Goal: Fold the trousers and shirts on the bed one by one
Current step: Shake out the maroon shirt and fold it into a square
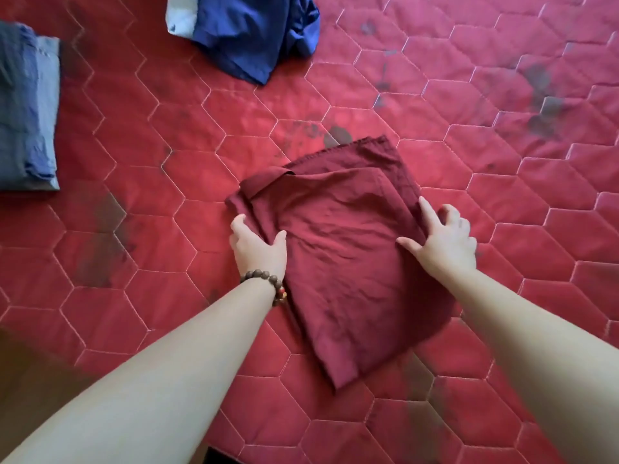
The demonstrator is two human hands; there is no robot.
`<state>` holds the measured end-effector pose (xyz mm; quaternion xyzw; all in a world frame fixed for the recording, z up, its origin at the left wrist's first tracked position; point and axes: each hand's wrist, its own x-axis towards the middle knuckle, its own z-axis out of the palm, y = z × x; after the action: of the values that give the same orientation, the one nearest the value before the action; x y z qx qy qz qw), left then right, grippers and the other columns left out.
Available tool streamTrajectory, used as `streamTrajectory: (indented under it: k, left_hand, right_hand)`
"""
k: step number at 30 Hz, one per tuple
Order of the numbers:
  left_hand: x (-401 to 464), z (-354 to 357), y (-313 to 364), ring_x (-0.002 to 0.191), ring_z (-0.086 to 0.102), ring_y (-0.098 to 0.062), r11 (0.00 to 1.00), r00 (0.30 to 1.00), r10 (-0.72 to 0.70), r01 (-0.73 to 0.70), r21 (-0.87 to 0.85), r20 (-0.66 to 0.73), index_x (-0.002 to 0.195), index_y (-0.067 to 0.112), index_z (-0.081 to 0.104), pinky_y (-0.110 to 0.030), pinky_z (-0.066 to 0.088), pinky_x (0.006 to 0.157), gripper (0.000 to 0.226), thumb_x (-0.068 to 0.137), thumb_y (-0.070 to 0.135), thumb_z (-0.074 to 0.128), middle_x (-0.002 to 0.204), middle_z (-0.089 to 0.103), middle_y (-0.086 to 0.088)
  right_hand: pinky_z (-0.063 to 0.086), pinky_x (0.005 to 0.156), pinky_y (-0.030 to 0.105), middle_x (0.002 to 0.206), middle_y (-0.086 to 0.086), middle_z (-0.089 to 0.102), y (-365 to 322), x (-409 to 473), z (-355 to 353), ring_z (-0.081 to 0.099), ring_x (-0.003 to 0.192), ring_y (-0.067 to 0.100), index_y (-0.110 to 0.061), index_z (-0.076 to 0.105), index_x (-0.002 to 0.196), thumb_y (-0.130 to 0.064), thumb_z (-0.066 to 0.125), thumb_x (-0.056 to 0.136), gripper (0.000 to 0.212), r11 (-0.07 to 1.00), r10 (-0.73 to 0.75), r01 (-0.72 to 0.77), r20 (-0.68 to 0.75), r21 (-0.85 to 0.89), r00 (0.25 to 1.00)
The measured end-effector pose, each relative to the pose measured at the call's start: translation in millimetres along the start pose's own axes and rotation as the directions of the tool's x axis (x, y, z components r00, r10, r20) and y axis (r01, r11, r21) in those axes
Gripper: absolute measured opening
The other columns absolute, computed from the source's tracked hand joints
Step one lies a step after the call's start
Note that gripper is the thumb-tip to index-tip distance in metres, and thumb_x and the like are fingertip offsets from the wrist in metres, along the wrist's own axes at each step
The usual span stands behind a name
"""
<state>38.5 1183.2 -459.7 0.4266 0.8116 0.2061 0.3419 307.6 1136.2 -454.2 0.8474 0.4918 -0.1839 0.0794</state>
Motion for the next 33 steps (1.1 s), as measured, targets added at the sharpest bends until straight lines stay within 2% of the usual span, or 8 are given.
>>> streamTrajectory:
  k: [5,8,14,18,21,24,28,33]
  left_hand:
    - [23,3,5,0.113,0.055,-0.027,0.995,0.989,0.100,-0.100,-0.006,0.111,0.136,0.022,0.042,-0.015,0.033,0.085,0.065,0.078,0.003,0.063,0.125,0.059,-0.007]
    - [45,-6,18,0.116,0.054,-0.024,0.967,0.954,0.247,-0.255,0.024,0.167,0.132,0.020,0.049,-0.010,0.030,0.088,0.059,0.078,0.000,0.061,0.127,0.059,-0.005]
    - [57,-20,39,0.123,0.043,-0.031,0.841,0.896,0.409,-0.444,0.310,0.171,0.135,0.017,0.047,-0.036,0.035,0.103,0.056,0.082,0.013,0.065,0.134,0.047,-0.012]
    - [29,-10,21,0.141,0.026,-0.031,0.514,0.633,0.692,-0.769,0.380,0.346,0.139,0.013,0.046,-0.044,0.025,0.113,0.054,0.087,0.022,0.059,0.151,0.033,-0.014]
    - [22,11,1,0.148,0.006,-0.027,0.195,0.412,0.662,-0.901,0.388,0.625,0.150,0.026,0.025,-0.047,0.010,0.118,0.062,0.094,0.042,0.044,0.160,0.011,-0.006]
    - [35,26,-12,0.148,0.000,-0.025,0.124,0.458,0.593,-0.865,0.487,0.663,0.152,0.033,0.009,-0.045,0.002,0.118,0.065,0.092,0.054,0.022,0.161,0.003,0.000]
    - [57,15,-25,0.148,0.005,-0.024,0.104,0.459,0.624,-0.851,0.515,0.633,0.152,0.033,0.011,-0.045,0.005,0.118,0.061,0.095,0.053,0.025,0.161,0.008,-0.002]
    - [50,-12,-43,0.148,0.004,-0.026,0.178,0.509,0.662,-0.820,0.545,0.550,0.152,0.027,0.014,-0.053,0.005,0.118,0.065,0.094,0.052,0.029,0.161,0.008,-0.007]
  right_hand:
    - [0.044,0.080,0.040,0.116,0.011,0.046,-4,1,3,0.054,0.104,0.036,-0.044,0.020,0.148,-0.049,0.059,0.088,0.073,0.987,-0.055,0.040,0.092,0.156,0.994]
    - [0.044,0.085,0.041,0.118,0.015,0.055,-10,-25,15,0.056,0.107,0.036,-0.034,0.014,0.152,-0.044,0.055,0.092,0.073,0.984,-0.012,-0.007,0.107,0.179,0.994]
    - [0.043,0.086,0.041,0.126,0.013,0.051,-30,-92,38,0.053,0.111,0.033,-0.022,0.015,0.152,-0.051,0.058,0.088,0.082,0.975,0.097,-0.122,0.137,0.186,0.986]
    - [0.034,0.105,0.051,0.143,0.021,0.042,-50,-92,38,0.039,0.132,0.038,-0.009,0.042,0.143,-0.032,0.066,0.086,0.066,0.985,-0.045,0.093,-0.305,0.145,0.951]
    - [0.023,0.115,0.052,0.152,0.012,0.034,-85,-72,48,0.028,0.143,0.030,-0.011,0.042,0.144,-0.025,0.059,0.089,0.059,0.890,-0.411,0.451,-0.304,0.072,0.859]
    - [0.014,0.117,0.053,0.159,0.004,0.020,-94,-41,62,0.015,0.147,0.024,-0.023,0.029,0.150,-0.045,0.043,0.095,0.061,0.823,-0.568,0.565,-0.119,-0.061,0.814]
    - [-0.001,0.117,0.055,0.161,-0.001,0.014,-54,-14,64,0.008,0.148,0.019,-0.035,0.018,0.151,-0.060,0.019,0.094,0.062,0.914,-0.388,0.361,-0.141,-0.184,0.911]
    - [-0.002,0.116,0.057,0.161,0.002,0.008,-33,-44,65,0.002,0.149,0.022,-0.025,0.019,0.153,-0.054,0.024,0.097,0.063,0.970,-0.237,0.216,-0.235,-0.112,0.943]
